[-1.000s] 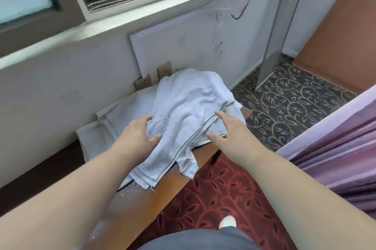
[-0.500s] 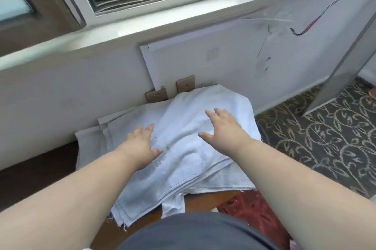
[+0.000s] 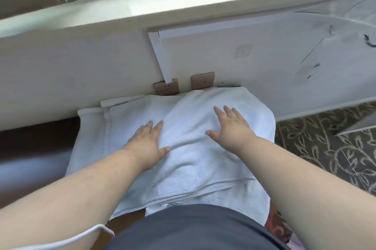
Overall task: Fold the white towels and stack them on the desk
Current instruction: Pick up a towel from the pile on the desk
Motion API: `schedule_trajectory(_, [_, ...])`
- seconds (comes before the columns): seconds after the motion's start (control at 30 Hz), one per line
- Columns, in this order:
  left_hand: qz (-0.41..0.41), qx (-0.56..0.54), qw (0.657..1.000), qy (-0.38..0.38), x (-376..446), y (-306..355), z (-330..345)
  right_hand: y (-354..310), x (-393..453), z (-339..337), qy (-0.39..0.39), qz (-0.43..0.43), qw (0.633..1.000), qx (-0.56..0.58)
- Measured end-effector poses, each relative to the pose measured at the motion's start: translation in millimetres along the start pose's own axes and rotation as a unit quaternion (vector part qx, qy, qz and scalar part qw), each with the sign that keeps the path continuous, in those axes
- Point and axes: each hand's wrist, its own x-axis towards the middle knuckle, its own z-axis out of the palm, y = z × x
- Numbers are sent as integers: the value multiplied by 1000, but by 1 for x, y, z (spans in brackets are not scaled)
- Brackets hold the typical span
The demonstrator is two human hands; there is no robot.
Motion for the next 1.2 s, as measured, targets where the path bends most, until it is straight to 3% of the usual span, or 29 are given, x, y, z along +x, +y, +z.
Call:
schedule_trajectory(0.3, [-3, -15, 1000, -15, 54, -10, -18, -1, 50, 23, -69, -21, 996, -50])
schedule_trajectory(0.53, [43, -11, 994, 96, 109, -22, -32, -9, 73, 10, 40, 27, 999, -18])
schedule_trajectory(0.63, [65, 23, 996, 63, 133, -24, -40, -11, 100, -1, 55, 21, 998, -27])
schedule_trajectory(0.73, [56, 54, 996, 36, 148, -26, -44, -20, 124, -2, -4, 0, 999, -42])
schedule_trajectory(0.93, [103, 39, 989, 96, 155, -29, -45, -24, 150, -7, -62, 8, 990, -129])
schedule_trajectory(1.0, [115, 12, 987, 112, 149, -29, -43, -24, 153, -15, -54, -10, 990, -134])
schedule_trajectory(1.1, [116, -32, 983, 137, 139, -34, -42, -23, 151, -20, 18, -98, 988, -118])
schedule_trajectory(1.2, [84, -52, 988, 121, 133, -53, -46, -17, 139, -24, 51, -144, 979, -131])
